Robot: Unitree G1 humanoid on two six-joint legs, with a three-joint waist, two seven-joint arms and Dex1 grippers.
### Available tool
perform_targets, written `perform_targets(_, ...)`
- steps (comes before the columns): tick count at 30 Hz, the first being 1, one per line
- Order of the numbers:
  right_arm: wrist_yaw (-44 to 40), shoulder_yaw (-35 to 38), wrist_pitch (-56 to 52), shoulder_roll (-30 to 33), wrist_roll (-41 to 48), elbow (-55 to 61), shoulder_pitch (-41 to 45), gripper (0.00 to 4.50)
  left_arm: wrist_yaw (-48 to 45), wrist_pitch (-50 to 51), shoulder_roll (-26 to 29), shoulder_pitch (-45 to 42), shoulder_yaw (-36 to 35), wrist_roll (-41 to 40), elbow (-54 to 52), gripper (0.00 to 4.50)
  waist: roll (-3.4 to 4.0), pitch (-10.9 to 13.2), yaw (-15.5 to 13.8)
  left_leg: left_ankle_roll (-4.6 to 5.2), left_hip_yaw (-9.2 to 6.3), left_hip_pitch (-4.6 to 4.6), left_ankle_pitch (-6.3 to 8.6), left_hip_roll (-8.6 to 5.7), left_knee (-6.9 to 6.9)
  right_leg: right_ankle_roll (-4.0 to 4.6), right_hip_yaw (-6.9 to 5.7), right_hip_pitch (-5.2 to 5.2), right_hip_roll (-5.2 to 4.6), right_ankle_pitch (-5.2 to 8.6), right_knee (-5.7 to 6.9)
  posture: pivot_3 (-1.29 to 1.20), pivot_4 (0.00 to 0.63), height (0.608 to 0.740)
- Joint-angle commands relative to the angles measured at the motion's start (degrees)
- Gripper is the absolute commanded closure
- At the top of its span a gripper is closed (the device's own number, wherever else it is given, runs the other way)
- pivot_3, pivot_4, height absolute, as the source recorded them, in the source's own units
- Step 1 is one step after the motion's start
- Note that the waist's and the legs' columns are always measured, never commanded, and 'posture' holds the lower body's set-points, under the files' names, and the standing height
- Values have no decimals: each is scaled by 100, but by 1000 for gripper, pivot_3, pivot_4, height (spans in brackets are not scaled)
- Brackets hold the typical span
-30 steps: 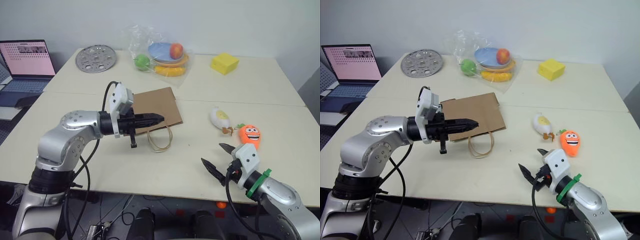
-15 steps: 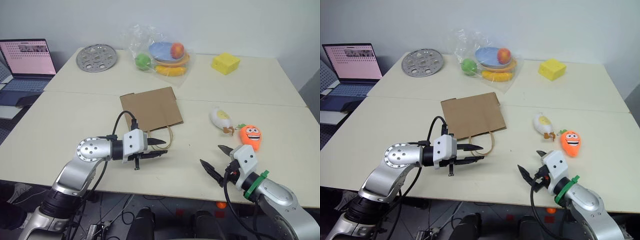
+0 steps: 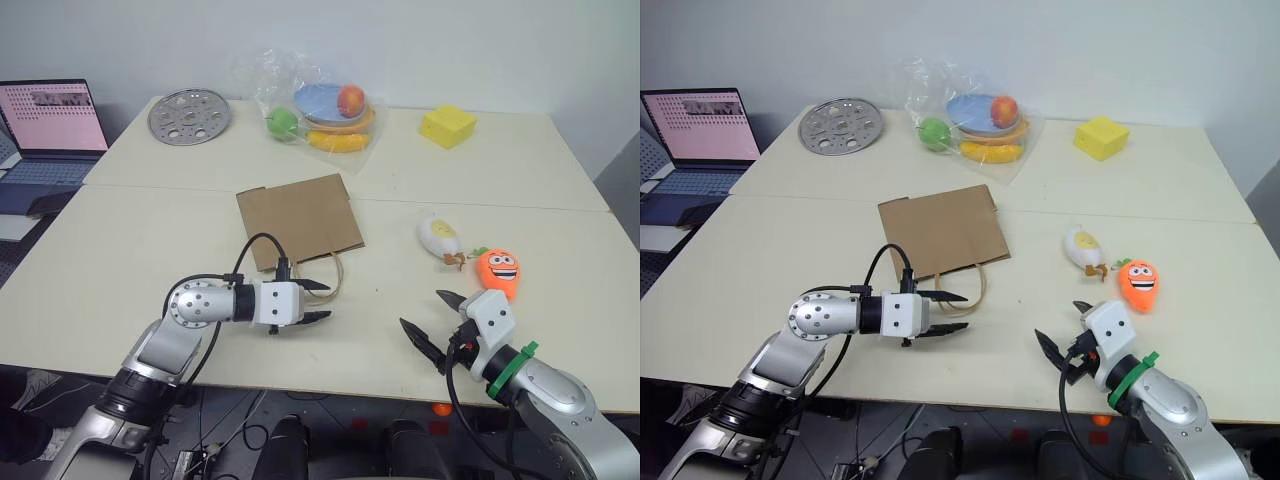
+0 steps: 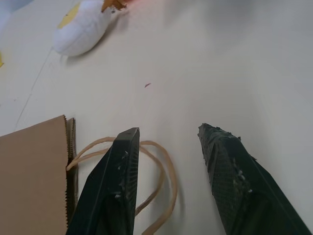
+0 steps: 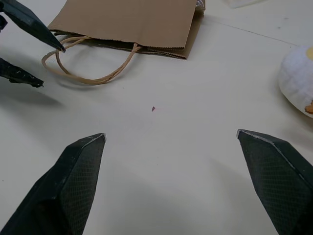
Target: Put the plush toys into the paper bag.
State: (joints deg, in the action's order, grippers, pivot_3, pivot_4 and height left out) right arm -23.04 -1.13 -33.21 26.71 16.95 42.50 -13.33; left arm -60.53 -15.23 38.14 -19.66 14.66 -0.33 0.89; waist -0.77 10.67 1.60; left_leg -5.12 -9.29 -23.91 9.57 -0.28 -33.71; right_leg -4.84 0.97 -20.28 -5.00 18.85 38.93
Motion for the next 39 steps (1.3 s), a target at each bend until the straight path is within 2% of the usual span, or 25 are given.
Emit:
perform_targets(1,44,84,0,4,27,265,19,0,67,-290,11,-100,-16,99,68,2422,0,0,0,0,0,0,0,0,0,0,1,0,0,0,0,0,150,740)
perform_targets(12,86,40,-77,-20,37,267,81,0,407,-873,8,-262,1,690,767,2422,0,0,3,0,0,0,0,-1,0,-3,0,0,0,-1,0,0,150,740)
perform_targets(15,88,31,-80,-25,36,272,81,0,373,-895,-37,-277,-35,519,784,2998,0,0,3,0,0,0,0,0,0,-3,0,0,0,-1,0,0,150,740)
perform_targets(20,72,36,-65,-14,31,261,65,0,249,-865,-79,-263,-42,234,675,4470,0,0,4,0,-1,0,0,0,0,-4,0,0,0,-2,0,0,150,740)
perform_targets(23,62,28,-63,-10,32,264,58,0,152,-795,-138,-259,-64,-14,549,4470,0,0,4,0,0,0,0,0,0,-4,0,1,0,-2,0,0,150,740)
perform_targets(26,52,35,-44,-4,24,247,31,0,-73,111,-230,-270,-200,-760,196,4470,0,0,7,0,0,-1,0,0,0,-4,0,1,0,-2,0,0,150,740)
perform_targets(29,57,42,-54,-10,34,254,45,0,-154,2771,-124,-554,-580,-2279,-424,4470,-2,1,17,0,-2,0,0,0,0,-4,-1,1,0,-2,3,0,150,740)
perform_targets(32,61,7,-62,-25,34,239,81,0,-332,4454,117,-884,-889,-3245,-589,4470,-4,3,25,1,-8,0,0,1,-1,-6,-6,1,0,-1,6,0,150,740)
perform_targets(34,48,-32,-56,-24,30,232,104,0,-458,4879,230,-995,-1001,-3467,-545,4470,-3,3,26,1,-7,1,0,0,-1,-9,-6,1,1,1,5,0,150,740)
perform_targets(39,42,-84,-101,-30,41,214,212,0,-558,5147,281,-1153,-1123,-3482,-372,4470,-5,4,26,0,-6,0,0,0,1,-11,-6,-1,1,2,4,0,150,740)
